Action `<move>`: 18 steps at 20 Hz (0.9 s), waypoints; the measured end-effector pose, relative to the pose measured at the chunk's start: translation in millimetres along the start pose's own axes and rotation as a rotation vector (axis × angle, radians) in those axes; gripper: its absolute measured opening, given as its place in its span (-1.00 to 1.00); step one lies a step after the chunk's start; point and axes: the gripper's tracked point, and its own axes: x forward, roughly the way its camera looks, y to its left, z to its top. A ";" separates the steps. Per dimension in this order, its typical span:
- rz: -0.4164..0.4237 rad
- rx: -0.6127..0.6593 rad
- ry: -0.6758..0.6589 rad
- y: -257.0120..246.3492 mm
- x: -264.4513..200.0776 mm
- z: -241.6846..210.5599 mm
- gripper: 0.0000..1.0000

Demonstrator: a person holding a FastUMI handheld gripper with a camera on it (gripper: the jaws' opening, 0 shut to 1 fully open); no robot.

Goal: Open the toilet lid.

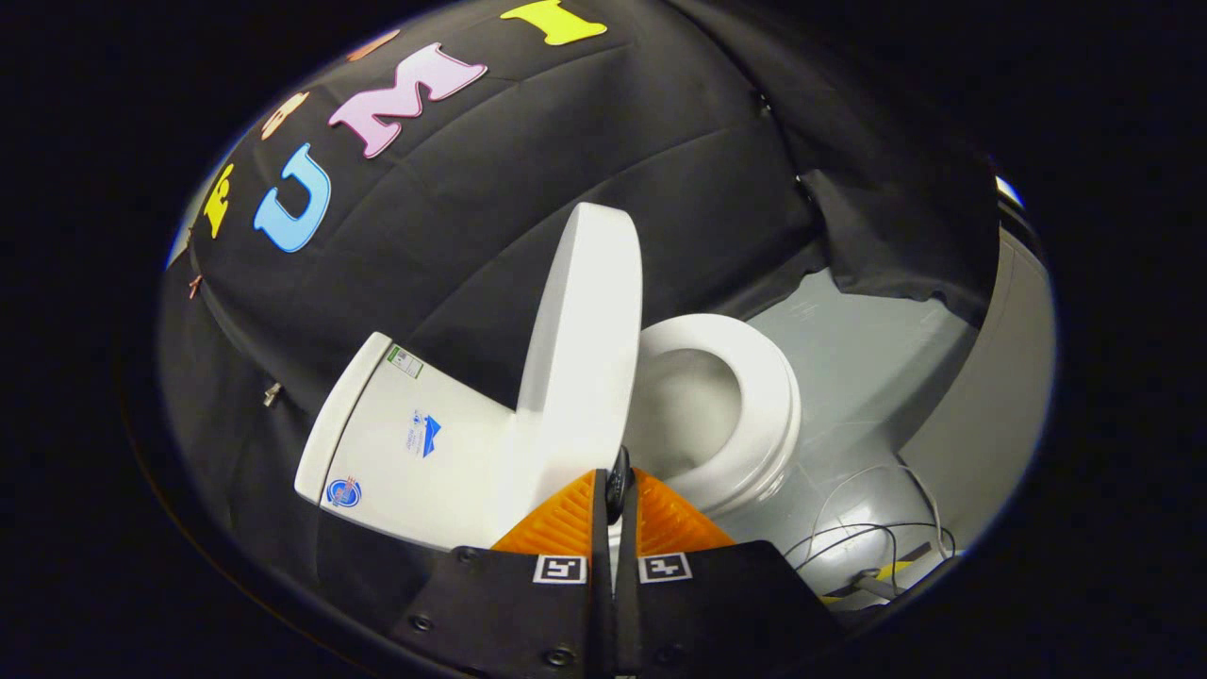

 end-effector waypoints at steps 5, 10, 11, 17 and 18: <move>-0.008 -0.040 -0.006 30.0 -10.8 3.4 -0.89; -0.007 -0.096 -0.017 54.4 -18.6 4.6 -0.89; -0.010 -0.103 -0.016 57.8 -20.0 5.0 -0.89; -0.021 -0.141 -0.024 87.1 -26.5 4.8 -0.89; -0.025 -0.150 -0.027 91.2 -27.4 5.0 -0.89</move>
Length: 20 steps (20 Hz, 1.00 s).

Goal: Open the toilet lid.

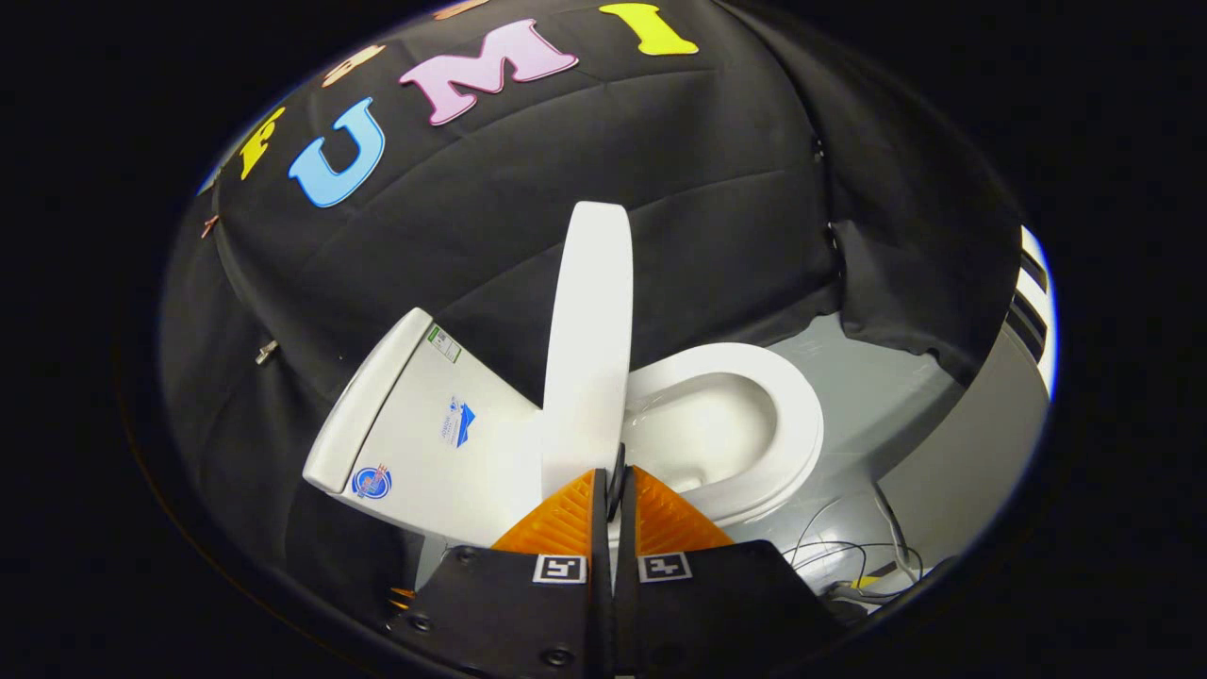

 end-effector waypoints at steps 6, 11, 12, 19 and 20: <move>-0.014 -0.069 -0.012 35.3 -7.3 1.6 -0.89; -0.043 -0.152 -0.025 66.8 -11.1 -0.2 -0.88; -0.048 -0.171 -0.027 73.6 -12.6 -0.6 -0.88; -0.085 -0.263 -0.031 125.3 -12.1 -12.6 -0.87; -0.090 -0.280 -0.030 134.0 -12.1 -15.1 -0.87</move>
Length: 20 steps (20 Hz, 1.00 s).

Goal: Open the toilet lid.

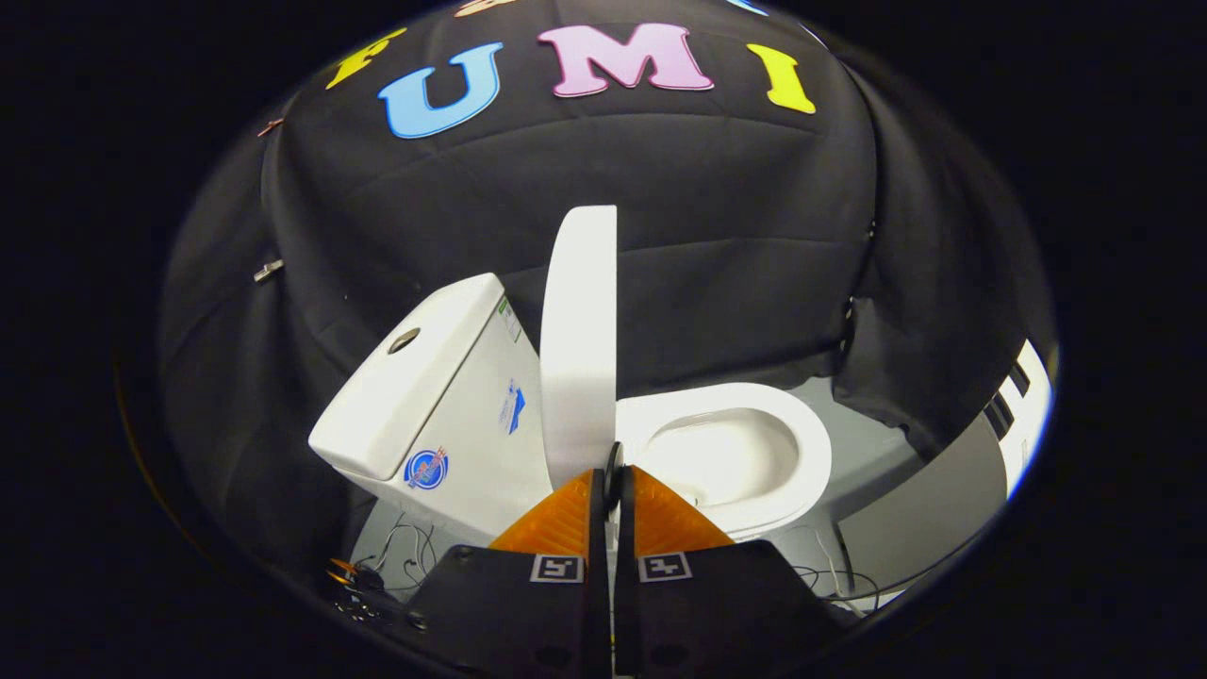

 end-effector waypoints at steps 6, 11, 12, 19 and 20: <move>-0.070 -0.075 0.000 42.0 1.5 -0.6 -0.86; -0.114 -0.146 -0.014 75.3 4.9 -8.5 -0.87; -0.121 -0.164 -0.020 81.6 4.1 -9.4 -0.87; -0.166 -0.286 -0.067 115.4 12.2 -15.7 -0.79; -0.167 -0.305 -0.069 117.5 14.0 -17.1 -0.78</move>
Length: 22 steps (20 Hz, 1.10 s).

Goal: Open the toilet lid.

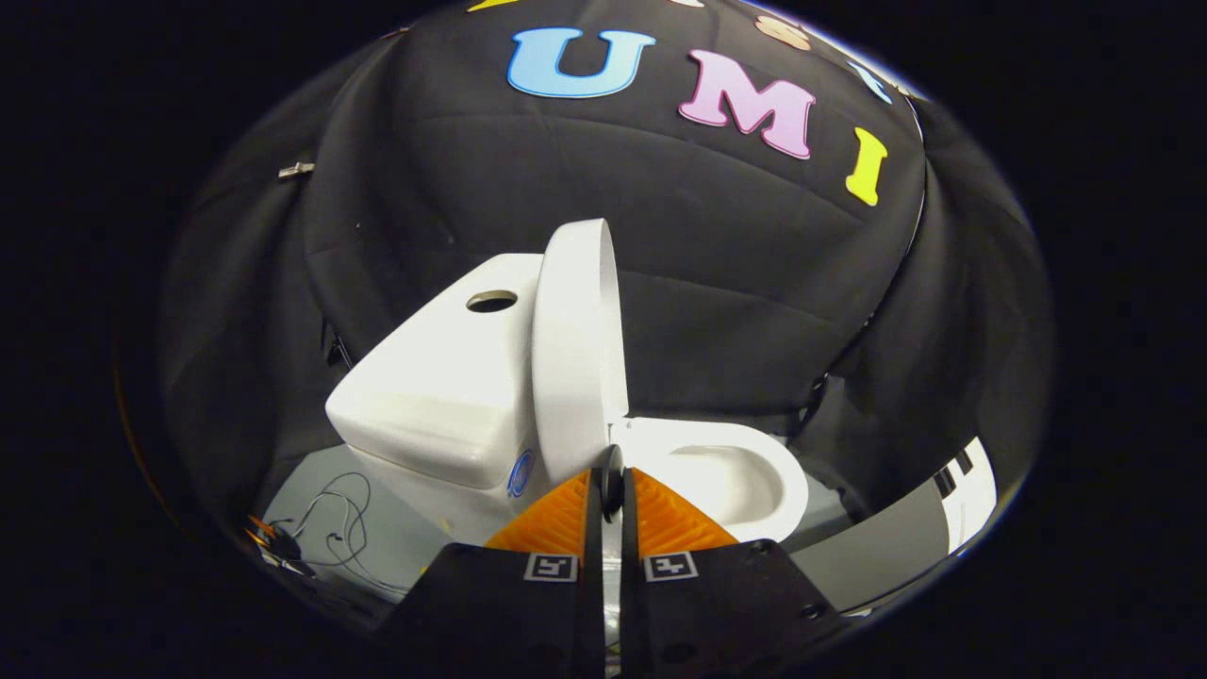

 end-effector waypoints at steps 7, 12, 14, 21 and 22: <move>-0.013 -0.028 -0.003 1.8 6.3 -3.4 -0.72; 0.145 0.038 0.020 14.5 1.8 -1.8 0.03; 0.143 0.053 0.006 5.4 -4.0 5.2 0.97; 0.233 0.053 -0.072 -2.2 -29.6 38.9 0.99; 0.265 0.062 -0.095 -2.1 -37.5 48.7 0.99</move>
